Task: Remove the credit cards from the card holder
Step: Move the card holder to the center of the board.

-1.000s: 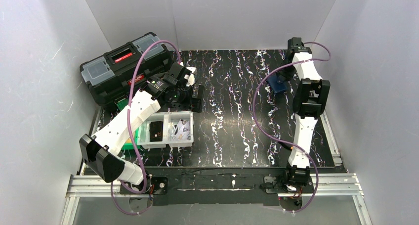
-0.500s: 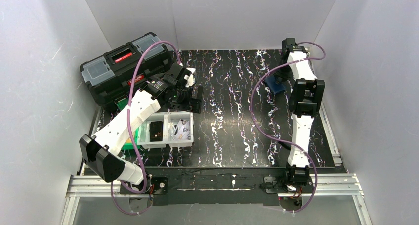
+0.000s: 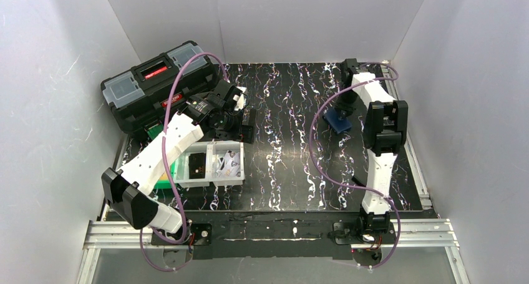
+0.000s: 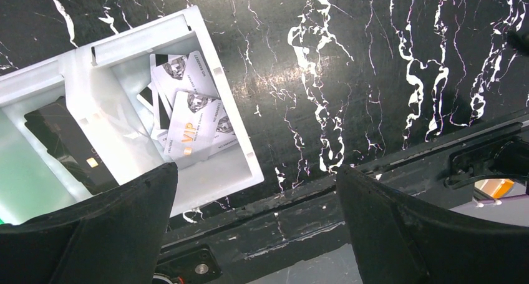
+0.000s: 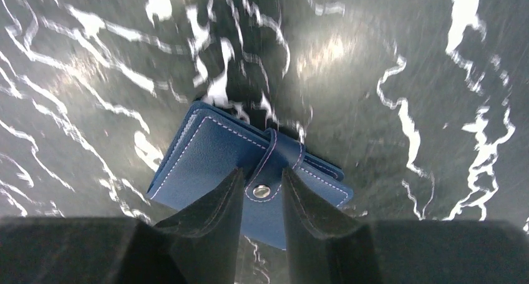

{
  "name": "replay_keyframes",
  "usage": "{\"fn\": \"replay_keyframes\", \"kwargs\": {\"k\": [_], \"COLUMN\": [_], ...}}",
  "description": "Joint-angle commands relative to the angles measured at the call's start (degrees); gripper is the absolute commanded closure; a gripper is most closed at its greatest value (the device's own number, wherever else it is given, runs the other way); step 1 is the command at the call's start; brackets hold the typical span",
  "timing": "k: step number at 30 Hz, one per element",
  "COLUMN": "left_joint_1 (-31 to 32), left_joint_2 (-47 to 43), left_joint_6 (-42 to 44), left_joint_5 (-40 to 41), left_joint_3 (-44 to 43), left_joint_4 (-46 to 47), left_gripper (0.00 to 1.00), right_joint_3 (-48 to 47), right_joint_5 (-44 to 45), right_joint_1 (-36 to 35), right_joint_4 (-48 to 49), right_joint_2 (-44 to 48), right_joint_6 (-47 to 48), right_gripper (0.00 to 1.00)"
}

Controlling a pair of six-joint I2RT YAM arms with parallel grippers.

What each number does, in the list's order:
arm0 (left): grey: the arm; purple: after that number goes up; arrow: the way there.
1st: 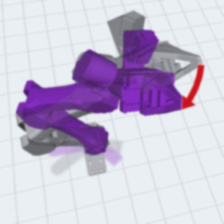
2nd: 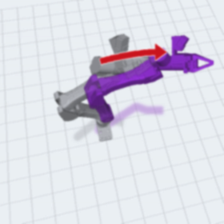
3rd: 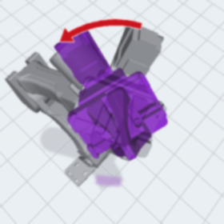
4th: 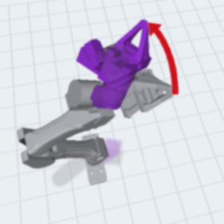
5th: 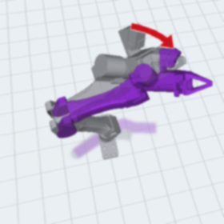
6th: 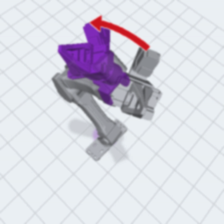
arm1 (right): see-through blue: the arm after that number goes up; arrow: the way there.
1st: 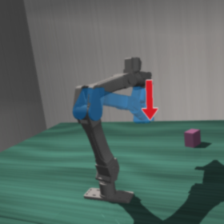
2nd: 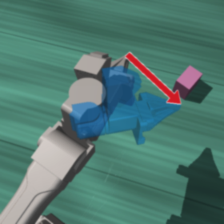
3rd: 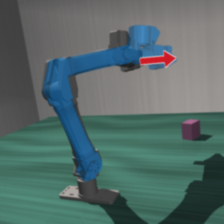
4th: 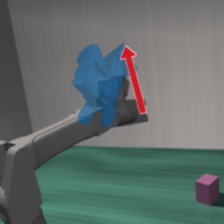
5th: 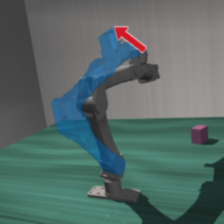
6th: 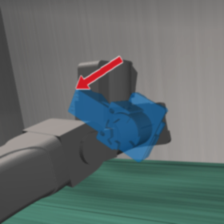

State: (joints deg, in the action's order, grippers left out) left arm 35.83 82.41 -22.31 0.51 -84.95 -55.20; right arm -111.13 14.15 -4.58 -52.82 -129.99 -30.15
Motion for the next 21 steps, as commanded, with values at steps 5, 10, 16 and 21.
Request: {"fn": "replay_keyframes", "kwargs": {"k": [5, 10, 16, 21], "left_joint_1": [-0.24, -0.23, -0.28, -0.24], "left_joint_2": [-0.19, -0.32, -0.55, -0.99], "left_joint_6": [-1.84, -2.61, -2.96, -3.00], "left_joint_5": [-2.79, -3.66, -4.05, -3.59], "left_joint_3": [1.62, 2.82, 3.66, 4.08], "left_joint_4": [-0.19, 0.93, 1.75, 1.91], "left_gripper": [0.00, 0.00, 0.00, 0.00], "right_joint_3": [29.10, 43.38, 49.61, 45.12], "right_joint_5": [-13.07, -17.46, -18.00, -10.18], "right_joint_1": [-2.64, -7.07, -13.70, -15.31], "right_joint_4": [11.92, 19.19, 21.87, 16.55], "right_joint_2": [16.50, 25.57, 33.89, 34.94], "right_joint_6": [-9.06, -16.05, -20.72, -13.05], "right_gripper": [0.64, 0.63, 0.60, 0.57]}}
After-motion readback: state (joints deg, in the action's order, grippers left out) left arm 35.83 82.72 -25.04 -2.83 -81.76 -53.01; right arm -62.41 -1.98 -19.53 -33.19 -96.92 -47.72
